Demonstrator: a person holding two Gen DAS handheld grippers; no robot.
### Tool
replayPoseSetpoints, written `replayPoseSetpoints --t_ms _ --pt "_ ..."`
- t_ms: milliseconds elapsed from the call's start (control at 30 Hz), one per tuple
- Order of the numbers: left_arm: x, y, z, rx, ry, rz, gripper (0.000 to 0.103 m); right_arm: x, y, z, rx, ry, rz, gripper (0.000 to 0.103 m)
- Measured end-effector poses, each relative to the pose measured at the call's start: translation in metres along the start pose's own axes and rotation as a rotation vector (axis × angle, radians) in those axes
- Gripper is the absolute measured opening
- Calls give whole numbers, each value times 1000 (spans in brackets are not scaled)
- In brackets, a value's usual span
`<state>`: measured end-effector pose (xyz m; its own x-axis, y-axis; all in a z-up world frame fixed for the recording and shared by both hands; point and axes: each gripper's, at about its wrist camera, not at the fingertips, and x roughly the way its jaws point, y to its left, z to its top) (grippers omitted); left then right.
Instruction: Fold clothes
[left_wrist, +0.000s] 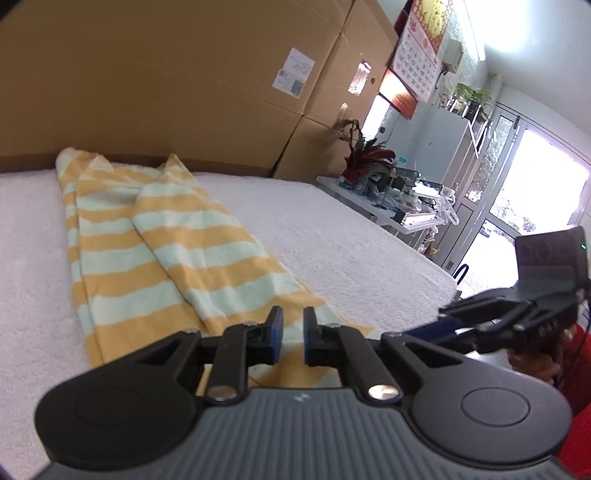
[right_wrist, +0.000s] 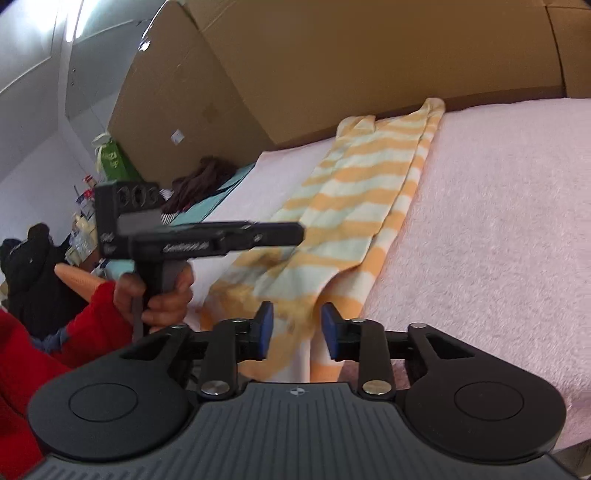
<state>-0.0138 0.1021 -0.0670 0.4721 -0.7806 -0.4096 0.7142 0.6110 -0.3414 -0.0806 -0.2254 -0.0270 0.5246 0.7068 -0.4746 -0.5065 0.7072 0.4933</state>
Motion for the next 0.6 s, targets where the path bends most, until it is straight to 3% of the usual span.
replayPoseSetpoints --t_ms 67,167,233,300,400,467,500,567,600 --pt "-5 -7 -2 25 -4 -21 9 5 -10 6 41 -10 -2 38" --pt "2 -9 -6 42 36 -18 10 19 -23 10 114 -35 -13 37" --pt "14 -9 -11 56 101 18 10 31 -30 13 158 -53 -11 30" --pt "15 -10 -14 84 106 19 10 42 -32 14 159 -20 -38 6" --pt "8 -12 -8 112 103 6 10 40 -26 17 102 -26 -73 5" --pt "5 -15 -1 137 82 -10 10 36 -21 22 62 -43 -56 15" --pt "7 -17 2 144 72 -24 11 35 -20 27 50 -56 -48 34" --pt "13 -21 5 155 75 -64 13 37 -18 39 34 -99 -60 57" --pt "21 -25 3 172 95 -79 13 41 -19 46 29 -121 -79 52"
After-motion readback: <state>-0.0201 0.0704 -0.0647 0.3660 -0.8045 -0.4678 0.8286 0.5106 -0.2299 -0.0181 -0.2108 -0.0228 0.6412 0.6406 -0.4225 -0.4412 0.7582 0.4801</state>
